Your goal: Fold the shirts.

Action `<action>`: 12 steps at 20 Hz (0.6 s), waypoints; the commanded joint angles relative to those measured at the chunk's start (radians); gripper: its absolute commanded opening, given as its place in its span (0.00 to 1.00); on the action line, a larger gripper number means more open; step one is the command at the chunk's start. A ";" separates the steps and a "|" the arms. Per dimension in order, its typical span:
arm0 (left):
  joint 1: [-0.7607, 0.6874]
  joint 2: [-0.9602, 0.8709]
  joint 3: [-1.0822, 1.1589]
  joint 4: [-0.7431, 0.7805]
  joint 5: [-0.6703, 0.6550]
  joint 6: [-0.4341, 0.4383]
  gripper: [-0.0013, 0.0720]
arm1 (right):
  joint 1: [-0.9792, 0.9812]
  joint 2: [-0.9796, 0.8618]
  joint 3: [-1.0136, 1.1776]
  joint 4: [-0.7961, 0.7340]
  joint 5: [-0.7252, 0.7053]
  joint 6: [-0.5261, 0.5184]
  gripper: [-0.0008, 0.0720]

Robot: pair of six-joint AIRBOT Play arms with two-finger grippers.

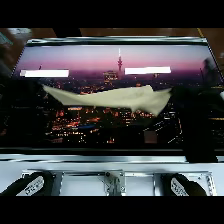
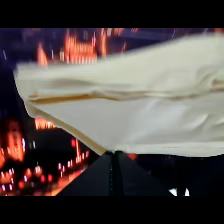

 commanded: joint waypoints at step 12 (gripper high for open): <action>0.001 0.374 0.699 0.407 -0.069 -0.345 0.06 | 0.000 0.300 0.768 -0.083 0.058 0.306 0.09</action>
